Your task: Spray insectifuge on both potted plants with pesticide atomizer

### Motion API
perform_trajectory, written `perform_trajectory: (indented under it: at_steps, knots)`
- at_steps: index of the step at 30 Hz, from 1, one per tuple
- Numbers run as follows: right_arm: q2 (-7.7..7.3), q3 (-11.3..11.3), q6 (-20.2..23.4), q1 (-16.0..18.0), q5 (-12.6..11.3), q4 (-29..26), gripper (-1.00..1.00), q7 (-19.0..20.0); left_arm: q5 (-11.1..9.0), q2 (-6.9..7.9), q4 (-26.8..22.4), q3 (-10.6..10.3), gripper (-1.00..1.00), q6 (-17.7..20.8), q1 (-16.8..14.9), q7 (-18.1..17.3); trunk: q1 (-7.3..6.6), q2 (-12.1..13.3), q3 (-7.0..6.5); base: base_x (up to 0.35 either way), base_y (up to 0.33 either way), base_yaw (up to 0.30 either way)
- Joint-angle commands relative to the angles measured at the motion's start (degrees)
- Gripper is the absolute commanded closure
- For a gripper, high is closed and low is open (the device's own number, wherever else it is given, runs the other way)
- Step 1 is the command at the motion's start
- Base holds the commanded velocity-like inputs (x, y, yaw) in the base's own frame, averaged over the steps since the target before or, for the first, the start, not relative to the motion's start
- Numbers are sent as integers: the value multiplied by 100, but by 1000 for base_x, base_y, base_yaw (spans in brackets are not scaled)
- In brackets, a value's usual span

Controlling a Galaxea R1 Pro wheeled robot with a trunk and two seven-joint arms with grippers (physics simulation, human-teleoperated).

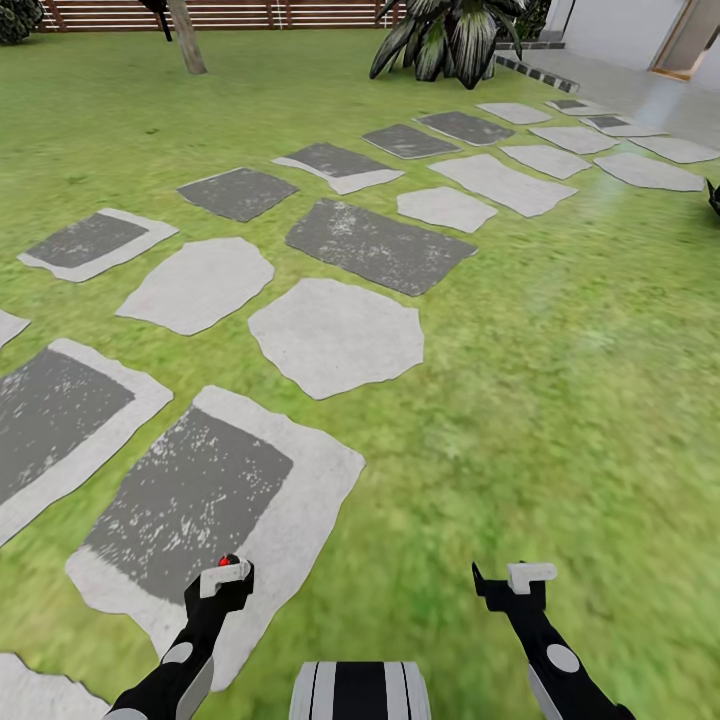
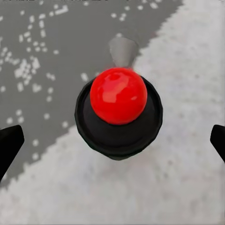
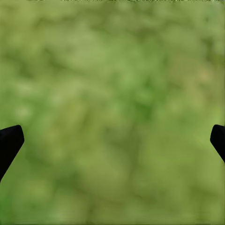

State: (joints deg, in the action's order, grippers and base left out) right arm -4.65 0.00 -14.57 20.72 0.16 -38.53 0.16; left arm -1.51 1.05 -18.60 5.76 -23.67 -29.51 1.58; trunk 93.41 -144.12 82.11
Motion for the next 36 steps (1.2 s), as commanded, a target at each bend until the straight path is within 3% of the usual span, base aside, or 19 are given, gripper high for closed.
perform_trajectory:
  at_steps: [1, 29, 30, 36]
  knots:
    - [-1, 0, -18, 2, 2, 3, -100, 2, -12, 0, 5, -8, -100, -21, -3, 9, -1, -1, 3, 23, 0, 0]
    - [-1, 0, -19, 2, 2, 3, -100, 2, -8, -8, 5, -10, -100, -23, -3, 9, -1, -1, 3, 17, 0, 0]
    - [-1, 0, -19, 2, 2, 3, -100, 2, -8, -8, 5, -8, 100, -20, -3, 9, -1, -1, 3, 0, 0, 0]
    - [-1, 0, -19, 2, 2, 4, -100, 2, -7, -9, -1, -5, 100, -23, -3, 9, -1, -1, 3, 0, 0, 0]
